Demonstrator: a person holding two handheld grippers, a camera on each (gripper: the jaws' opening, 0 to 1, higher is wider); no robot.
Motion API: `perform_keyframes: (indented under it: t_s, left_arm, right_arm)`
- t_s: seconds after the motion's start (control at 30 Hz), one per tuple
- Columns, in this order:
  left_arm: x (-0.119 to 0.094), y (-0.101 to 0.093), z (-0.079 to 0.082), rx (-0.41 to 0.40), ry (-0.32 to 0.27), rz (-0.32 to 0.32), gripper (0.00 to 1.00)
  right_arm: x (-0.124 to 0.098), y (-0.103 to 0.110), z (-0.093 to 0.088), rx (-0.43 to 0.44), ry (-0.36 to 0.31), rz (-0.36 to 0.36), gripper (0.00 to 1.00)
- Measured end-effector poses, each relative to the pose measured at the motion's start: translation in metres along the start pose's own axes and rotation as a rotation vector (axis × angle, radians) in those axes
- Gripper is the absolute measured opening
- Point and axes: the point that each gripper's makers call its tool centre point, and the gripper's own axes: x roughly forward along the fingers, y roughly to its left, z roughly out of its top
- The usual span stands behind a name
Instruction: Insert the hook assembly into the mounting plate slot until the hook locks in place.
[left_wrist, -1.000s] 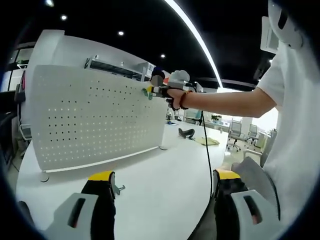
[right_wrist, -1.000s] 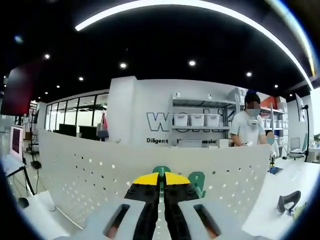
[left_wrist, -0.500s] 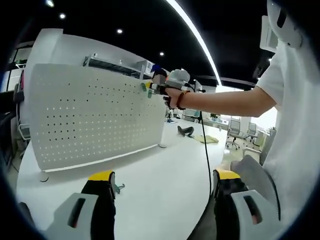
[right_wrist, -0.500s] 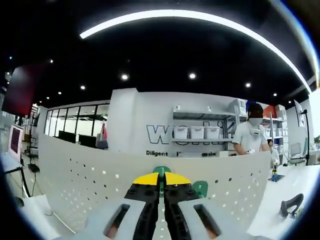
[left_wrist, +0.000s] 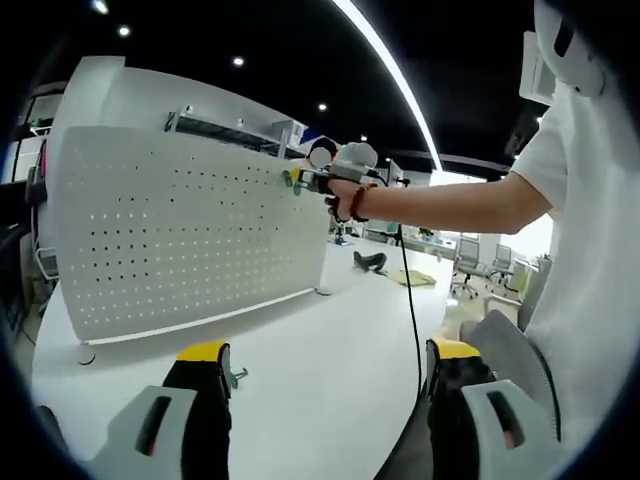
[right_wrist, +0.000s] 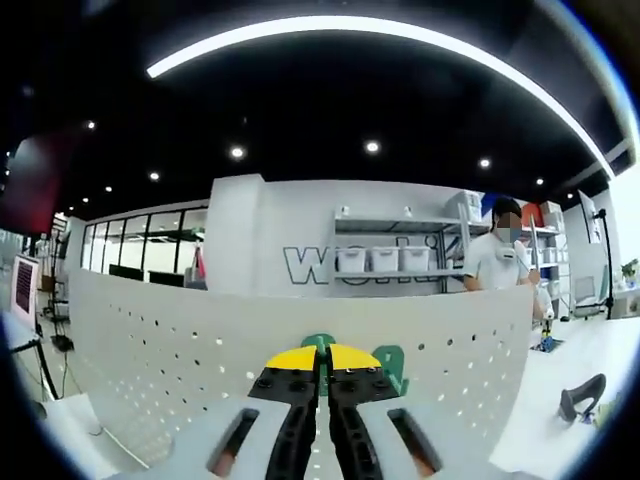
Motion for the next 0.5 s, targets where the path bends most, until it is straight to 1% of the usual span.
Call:
perform_keyframes:
  t_s: [0.03, 0.1, 0.2, 0.3, 0.33, 0.5]
  left_arm:
    - [0.000, 0.000, 0.000, 0.000, -0.002, 0.000, 0.83]
    - [0.000, 0.001, 0.002, -0.001, -0.003, 0.002, 0.83]
    - [-0.002, 0.002, 0.003, 0.004, -0.003, 0.009, 0.83]
    - [-0.004, 0.004, 0.002, -0.005, -0.008, 0.016, 0.83]
    - [-0.005, 0.004, 0.002, -0.004, -0.005, 0.018, 0.83]
    - [-0.005, 0.004, 0.002, -0.004, -0.005, 0.020, 0.83]
  right_arm:
    - [0.000, 0.001, -0.002, -0.019, 0.001, -0.009, 0.01]
    - [0.000, 0.000, -0.002, 0.005, -0.004, -0.019, 0.01]
    - [0.000, 0.002, -0.004, -0.005, 0.001, -0.022, 0.01]
    - [0.000, 0.003, -0.012, -0.011, 0.028, -0.029, 0.01]
    - [0.000, 0.002, -0.010, -0.001, 0.011, -0.033, 0.01]
    - [0.000, 0.004, -0.010, -0.003, 0.014, -0.054, 0.01]
